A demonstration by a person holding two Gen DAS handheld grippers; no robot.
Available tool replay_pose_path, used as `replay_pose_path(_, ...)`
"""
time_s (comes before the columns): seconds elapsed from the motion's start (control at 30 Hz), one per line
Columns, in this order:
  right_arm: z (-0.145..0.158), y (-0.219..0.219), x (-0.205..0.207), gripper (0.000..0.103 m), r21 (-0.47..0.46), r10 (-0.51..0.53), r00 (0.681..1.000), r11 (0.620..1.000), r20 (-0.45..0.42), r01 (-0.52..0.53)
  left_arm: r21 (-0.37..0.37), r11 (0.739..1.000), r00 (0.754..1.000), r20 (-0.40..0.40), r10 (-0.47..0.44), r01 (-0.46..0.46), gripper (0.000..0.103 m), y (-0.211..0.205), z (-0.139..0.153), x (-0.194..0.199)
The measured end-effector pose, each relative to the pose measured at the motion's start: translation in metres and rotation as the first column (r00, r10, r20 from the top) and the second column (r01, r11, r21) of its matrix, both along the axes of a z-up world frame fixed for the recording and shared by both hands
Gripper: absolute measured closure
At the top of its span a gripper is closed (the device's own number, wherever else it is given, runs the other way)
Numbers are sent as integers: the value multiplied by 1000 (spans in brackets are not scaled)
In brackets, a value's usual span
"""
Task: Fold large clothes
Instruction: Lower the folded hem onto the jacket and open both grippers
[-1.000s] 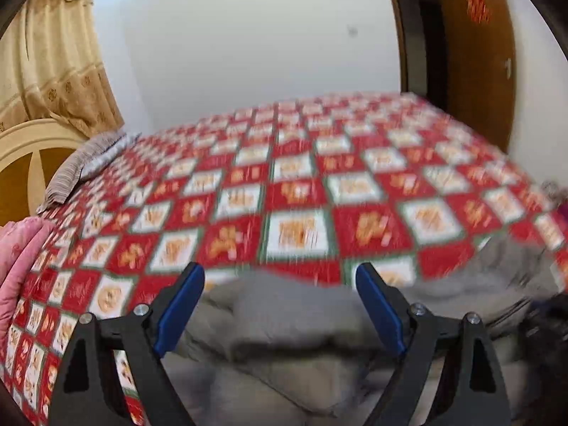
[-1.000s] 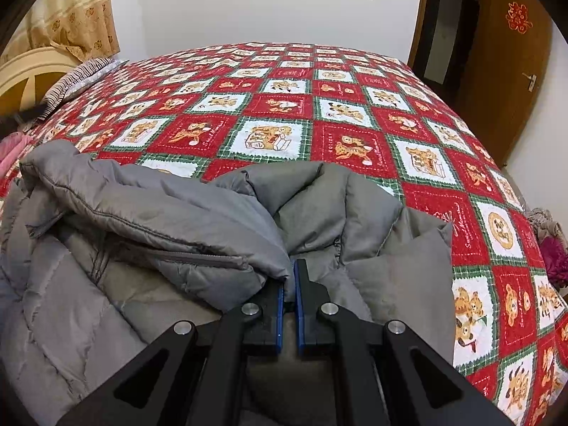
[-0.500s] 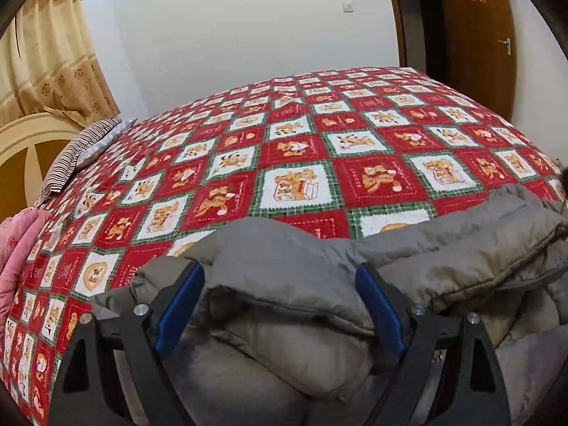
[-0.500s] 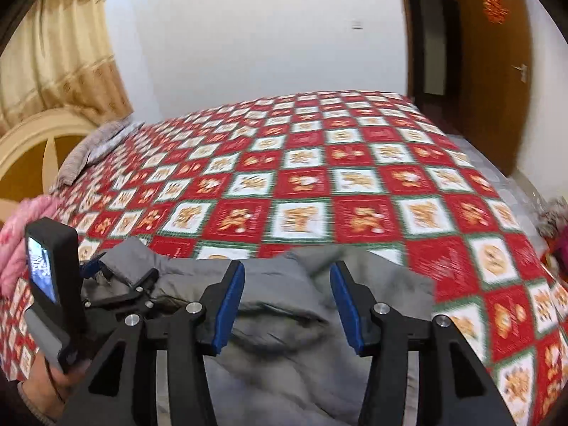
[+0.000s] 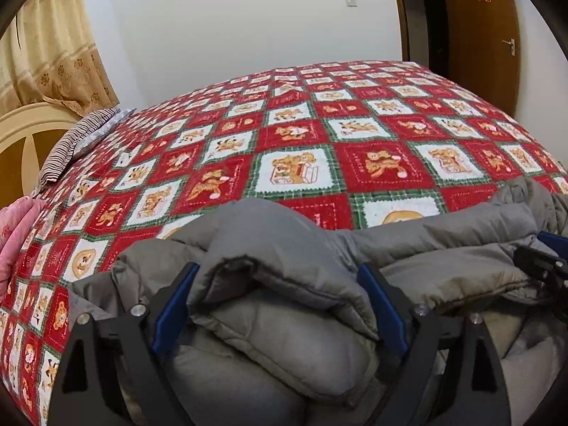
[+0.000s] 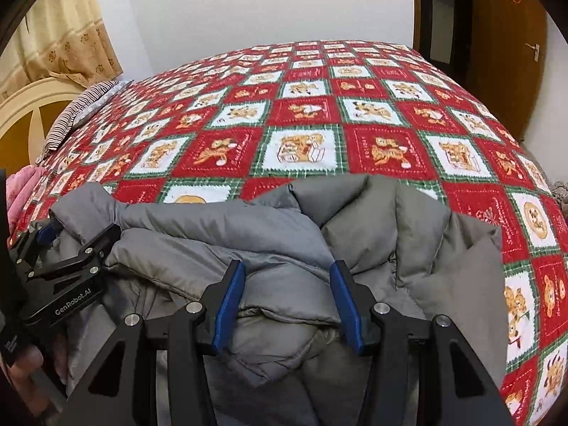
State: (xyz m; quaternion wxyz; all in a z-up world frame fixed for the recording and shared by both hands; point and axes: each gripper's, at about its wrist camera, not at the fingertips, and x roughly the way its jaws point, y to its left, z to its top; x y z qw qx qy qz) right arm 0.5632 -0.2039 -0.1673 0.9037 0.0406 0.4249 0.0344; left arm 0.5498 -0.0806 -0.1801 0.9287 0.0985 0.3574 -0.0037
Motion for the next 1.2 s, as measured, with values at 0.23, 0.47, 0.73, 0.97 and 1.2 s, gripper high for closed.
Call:
replay_pose_path(0.23, -12, 8, 2, 52, -52, 2, 1000, 999, -14, -3, 7, 1000, 999, -47, 2, -2, 5, -1, -10, 8)
replay_pose_path(0.47, -17, 13, 5, 52, -88, -2, 1000, 996, -15, 1, 18, 1000, 997, -71, 13, -12, 0, -2, -16, 12)
replay_pose_path(0.73, -19, 17, 7, 51, -128, -3, 1000, 992, -17, 1, 26, 999, 996, -82, 21, -19, 0, -3, -19, 14)
replay_pose_path(0.97, -19, 18, 7, 51, -129, -1, 1000, 992, -17, -1, 43, 999, 997, -71, 25, -22, 0, -5, -19, 13)
replay_pose_path(1.2, -19, 18, 7, 51, -129, -1, 1000, 992, -17, -1, 43, 999, 997, -71, 25, -22, 0, -5, -20, 13)
